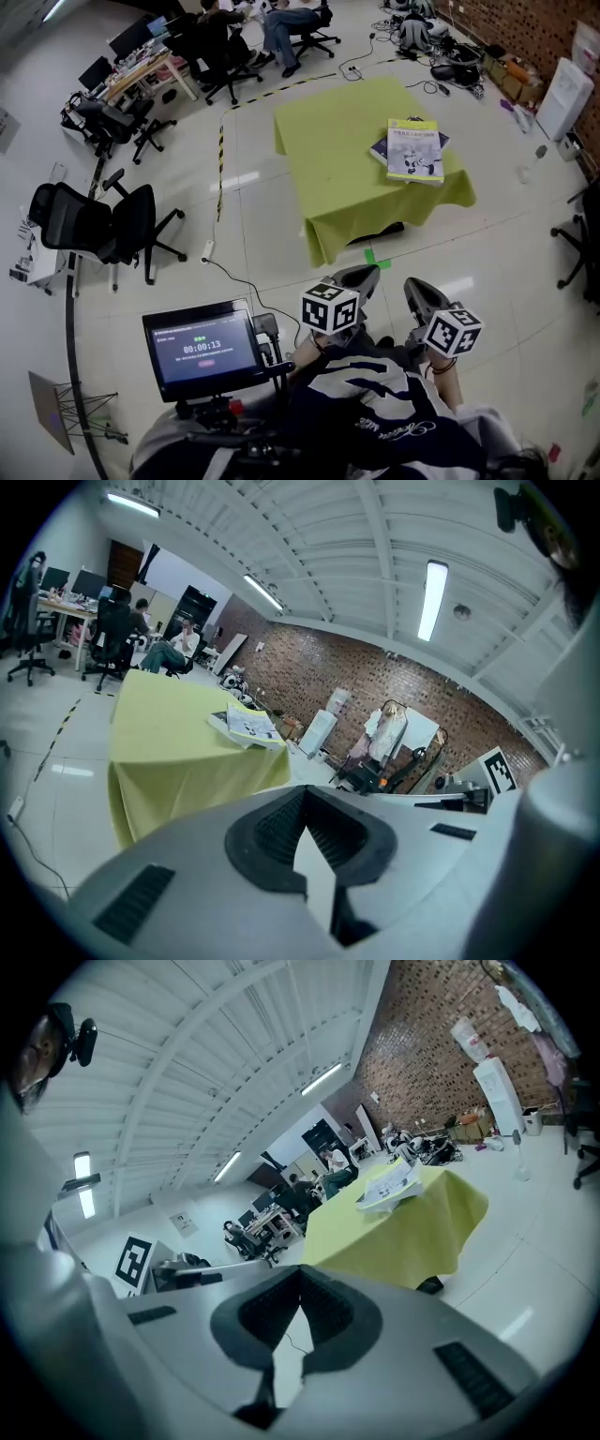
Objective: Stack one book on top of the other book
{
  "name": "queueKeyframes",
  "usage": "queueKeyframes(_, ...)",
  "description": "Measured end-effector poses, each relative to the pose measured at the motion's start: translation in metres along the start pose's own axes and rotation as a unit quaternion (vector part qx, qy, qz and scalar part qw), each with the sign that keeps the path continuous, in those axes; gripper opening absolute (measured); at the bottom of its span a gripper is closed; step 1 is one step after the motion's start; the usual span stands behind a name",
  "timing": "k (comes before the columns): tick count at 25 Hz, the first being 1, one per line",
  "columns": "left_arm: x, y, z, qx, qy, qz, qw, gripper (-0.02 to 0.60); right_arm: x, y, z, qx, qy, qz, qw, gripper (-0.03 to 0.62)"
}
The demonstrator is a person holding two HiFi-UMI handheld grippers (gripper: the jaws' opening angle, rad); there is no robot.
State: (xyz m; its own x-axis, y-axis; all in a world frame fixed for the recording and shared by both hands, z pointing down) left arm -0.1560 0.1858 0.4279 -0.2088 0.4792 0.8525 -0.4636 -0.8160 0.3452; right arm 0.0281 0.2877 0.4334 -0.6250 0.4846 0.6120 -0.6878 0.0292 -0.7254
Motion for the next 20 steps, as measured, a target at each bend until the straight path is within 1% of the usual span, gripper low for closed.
queueKeyframes(20, 0.001, 0.016, -0.006, 0.001, 0.003, -0.005, 1.0000, 0.005, 0.003, 0.002, 0.006, 0.017, -0.004, 0.002, 1.000, -0.002)
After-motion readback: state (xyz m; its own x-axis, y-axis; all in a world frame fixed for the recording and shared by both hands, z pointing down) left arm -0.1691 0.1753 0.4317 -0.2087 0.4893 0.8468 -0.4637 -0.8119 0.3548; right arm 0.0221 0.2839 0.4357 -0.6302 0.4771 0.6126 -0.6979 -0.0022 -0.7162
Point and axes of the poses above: the fingertips, and each gripper's own axes: z forward along the fingers, y to its left, x out of its underside, the point moved 10 cm from there along -z, backward along the fingers, and after that the axes turned 10 degrees about z, right-handed, at the moved point
